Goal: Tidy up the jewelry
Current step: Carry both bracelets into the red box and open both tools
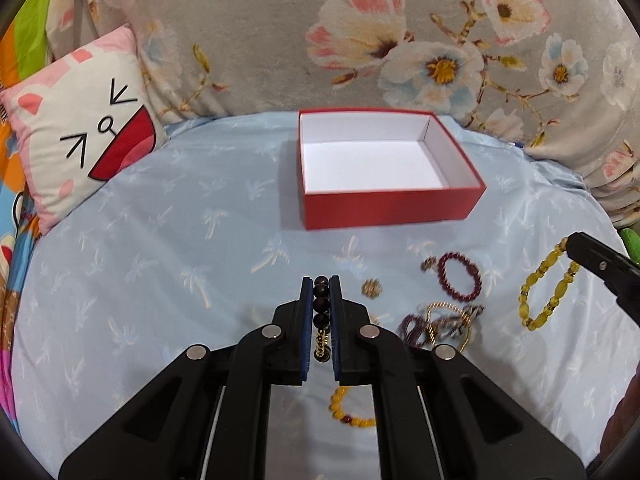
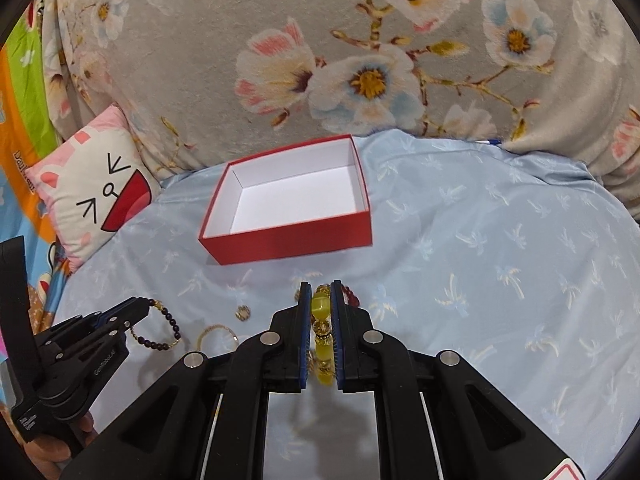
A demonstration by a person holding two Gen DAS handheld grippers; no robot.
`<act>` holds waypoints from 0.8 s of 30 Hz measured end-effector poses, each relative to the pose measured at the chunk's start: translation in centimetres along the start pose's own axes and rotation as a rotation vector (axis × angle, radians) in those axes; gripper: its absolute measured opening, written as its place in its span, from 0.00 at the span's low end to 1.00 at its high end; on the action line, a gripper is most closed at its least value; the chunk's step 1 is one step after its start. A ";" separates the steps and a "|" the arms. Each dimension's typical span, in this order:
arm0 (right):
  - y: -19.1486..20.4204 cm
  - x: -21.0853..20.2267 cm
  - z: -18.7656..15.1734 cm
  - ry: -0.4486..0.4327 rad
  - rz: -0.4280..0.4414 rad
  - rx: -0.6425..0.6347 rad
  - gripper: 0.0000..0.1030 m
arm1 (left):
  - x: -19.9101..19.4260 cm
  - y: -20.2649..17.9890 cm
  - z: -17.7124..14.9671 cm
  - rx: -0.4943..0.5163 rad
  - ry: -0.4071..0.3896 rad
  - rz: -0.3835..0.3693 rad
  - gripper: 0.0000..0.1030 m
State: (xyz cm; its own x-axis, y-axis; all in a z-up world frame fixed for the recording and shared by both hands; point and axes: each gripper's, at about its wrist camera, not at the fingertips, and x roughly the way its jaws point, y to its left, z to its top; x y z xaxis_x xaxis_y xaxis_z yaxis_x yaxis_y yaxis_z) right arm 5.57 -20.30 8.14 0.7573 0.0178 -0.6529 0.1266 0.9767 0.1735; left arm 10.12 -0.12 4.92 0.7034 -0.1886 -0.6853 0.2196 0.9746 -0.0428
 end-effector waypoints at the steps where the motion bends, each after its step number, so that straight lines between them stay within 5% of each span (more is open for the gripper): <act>1: 0.0 0.3 0.6 -0.001 0.009 -0.002 0.09 | 0.1 -0.2 0.9 0.006 -0.011 -0.004 0.07; 10: 0.9 4.4 7.8 -0.028 0.068 -0.039 0.09 | 2.6 -2.1 9.4 0.038 -0.105 -0.010 0.07; 24: 1.3 15.3 15.3 0.002 0.067 -0.055 0.09 | 13.6 -2.7 16.6 0.025 -0.054 0.009 0.07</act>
State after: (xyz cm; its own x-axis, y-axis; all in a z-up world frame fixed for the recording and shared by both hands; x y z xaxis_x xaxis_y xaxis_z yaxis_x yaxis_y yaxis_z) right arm 27.14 -22.08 9.65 0.7618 0.0838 -0.6424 0.0403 0.9836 0.1760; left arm 30.33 -7.28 7.73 0.7409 -0.1864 -0.6453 0.2294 0.9732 -0.0178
